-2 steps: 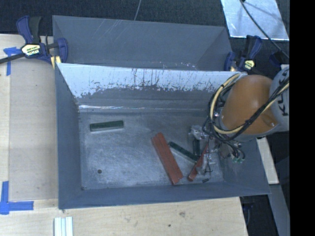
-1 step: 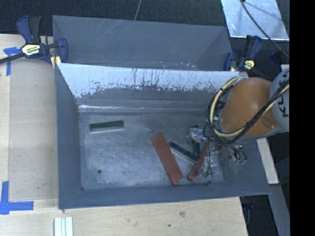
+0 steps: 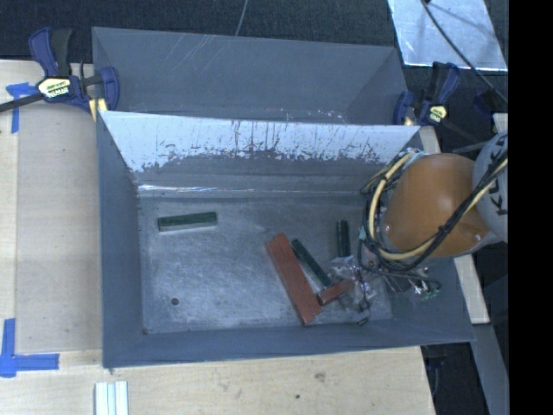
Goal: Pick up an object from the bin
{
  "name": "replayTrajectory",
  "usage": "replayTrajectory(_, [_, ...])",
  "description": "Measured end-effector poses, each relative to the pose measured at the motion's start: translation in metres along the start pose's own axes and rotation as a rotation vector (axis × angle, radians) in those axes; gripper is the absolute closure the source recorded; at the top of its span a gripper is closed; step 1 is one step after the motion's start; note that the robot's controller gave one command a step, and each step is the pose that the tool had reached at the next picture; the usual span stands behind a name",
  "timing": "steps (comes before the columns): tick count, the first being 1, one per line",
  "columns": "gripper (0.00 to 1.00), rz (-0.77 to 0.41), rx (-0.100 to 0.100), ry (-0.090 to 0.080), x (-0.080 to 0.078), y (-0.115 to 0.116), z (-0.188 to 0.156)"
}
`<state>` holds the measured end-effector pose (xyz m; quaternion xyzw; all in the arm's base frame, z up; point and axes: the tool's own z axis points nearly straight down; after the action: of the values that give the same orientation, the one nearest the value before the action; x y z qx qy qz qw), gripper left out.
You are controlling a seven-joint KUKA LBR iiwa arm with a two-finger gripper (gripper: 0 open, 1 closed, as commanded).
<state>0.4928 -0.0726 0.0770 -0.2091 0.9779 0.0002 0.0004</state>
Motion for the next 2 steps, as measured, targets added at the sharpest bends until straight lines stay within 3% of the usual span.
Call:
replayTrajectory(1, [1.0, 0.0, 0.0, 0.0, 0.0, 0.0, 0.0])
replayTrajectory(2, [1.0, -0.097, -0.003, -0.002, -0.006, -0.026, 0.004])
